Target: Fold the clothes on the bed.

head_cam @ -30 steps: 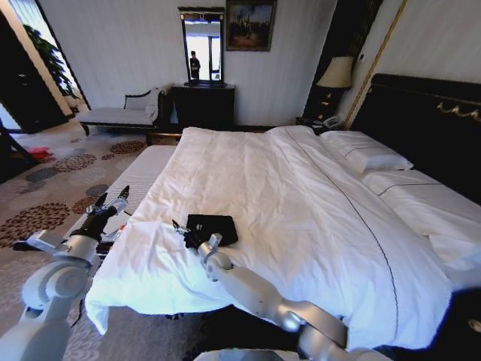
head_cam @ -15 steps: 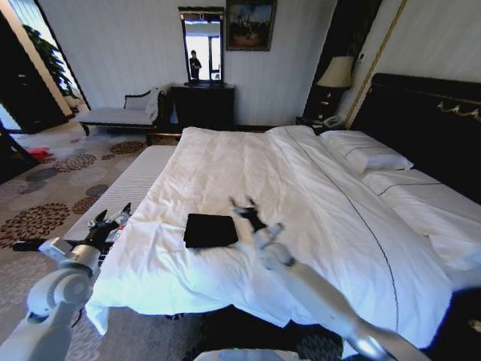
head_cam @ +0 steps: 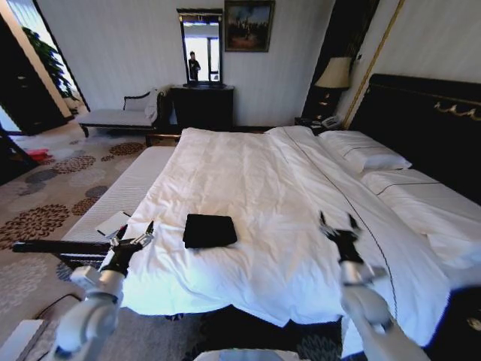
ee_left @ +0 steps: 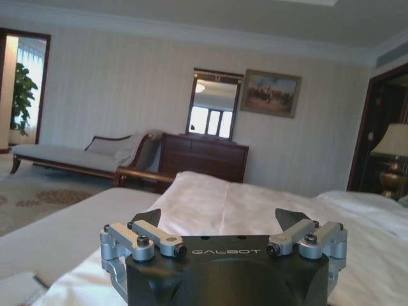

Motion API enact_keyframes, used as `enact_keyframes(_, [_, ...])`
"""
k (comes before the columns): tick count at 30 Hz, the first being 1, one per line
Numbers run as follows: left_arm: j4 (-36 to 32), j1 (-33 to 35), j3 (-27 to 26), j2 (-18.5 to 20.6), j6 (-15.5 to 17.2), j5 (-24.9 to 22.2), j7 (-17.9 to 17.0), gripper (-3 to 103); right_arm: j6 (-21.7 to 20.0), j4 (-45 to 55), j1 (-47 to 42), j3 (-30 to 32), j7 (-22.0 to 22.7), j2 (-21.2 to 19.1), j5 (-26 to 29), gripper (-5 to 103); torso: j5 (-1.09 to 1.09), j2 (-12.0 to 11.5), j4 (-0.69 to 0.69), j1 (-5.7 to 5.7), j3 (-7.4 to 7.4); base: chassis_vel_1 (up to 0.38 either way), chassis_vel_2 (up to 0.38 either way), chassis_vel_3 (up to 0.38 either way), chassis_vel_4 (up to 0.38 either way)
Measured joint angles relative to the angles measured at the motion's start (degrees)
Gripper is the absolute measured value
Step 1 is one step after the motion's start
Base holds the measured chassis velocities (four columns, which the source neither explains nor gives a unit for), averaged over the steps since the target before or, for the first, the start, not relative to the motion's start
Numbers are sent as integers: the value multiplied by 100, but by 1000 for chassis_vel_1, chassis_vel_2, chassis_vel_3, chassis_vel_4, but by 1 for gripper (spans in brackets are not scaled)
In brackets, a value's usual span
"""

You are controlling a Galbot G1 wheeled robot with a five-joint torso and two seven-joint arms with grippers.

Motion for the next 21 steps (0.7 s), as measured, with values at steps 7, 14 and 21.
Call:
enact_keyframes(7, [-108, 228, 49, -320, 21, 515, -69, 100, -545, 723, -688, 113, -22, 281, -378, 100, 0, 0, 2, 0, 1, 0, 0, 0, 0])
enact_keyframes(14, [-394, 364, 24, -305, 283, 392, -129, 100, -984, 1041, -882, 72, 27, 214, -429, 100, 0, 0, 1, 2, 1, 0, 0, 0, 0])
enact_keyframes(21, [-619, 797, 577, -340, 124, 939, 305, 100, -944, 1137, -978, -185, -100, 76, -610, 100, 1, 0, 1, 2, 2, 0, 0, 0, 0])
